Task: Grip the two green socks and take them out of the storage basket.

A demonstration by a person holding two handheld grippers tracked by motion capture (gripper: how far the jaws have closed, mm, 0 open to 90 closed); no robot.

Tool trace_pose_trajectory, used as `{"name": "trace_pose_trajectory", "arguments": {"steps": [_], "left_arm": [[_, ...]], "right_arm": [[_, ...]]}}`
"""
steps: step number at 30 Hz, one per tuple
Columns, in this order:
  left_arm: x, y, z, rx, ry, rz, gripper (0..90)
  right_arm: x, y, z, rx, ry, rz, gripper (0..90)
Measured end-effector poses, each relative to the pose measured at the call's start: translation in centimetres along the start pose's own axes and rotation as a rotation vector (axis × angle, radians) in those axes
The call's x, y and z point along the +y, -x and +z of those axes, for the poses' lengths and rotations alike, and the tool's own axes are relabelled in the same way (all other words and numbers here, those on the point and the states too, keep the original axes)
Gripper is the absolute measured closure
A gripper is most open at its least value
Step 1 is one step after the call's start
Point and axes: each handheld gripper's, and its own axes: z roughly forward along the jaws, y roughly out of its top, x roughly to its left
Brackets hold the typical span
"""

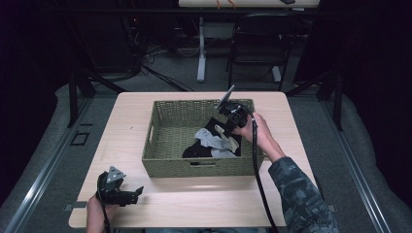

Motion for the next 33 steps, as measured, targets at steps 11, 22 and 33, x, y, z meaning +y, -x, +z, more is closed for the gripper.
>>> {"name": "trace_pose_trajectory", "arguments": {"steps": [11, 22, 33], "left_arm": [[-0.2, 0.0, -0.3, 0.008, 0.004, -0.013, 0.0], [0.1, 0.2, -0.1, 0.001, 0.001, 0.000, 0.0], [0.1, 0.2, 0.0, -0.001, 0.002, 0.000, 0.0]], "right_arm": [[0.2, 0.0, -4.4, -0.019, 0.060, -0.003, 84.8], [0.2, 0.0, -7.1, -0.029, 0.097, -0.002, 84.9], [-0.6, 0.4, -9.3, -0.038, 0.116, 0.010, 84.9]]}}
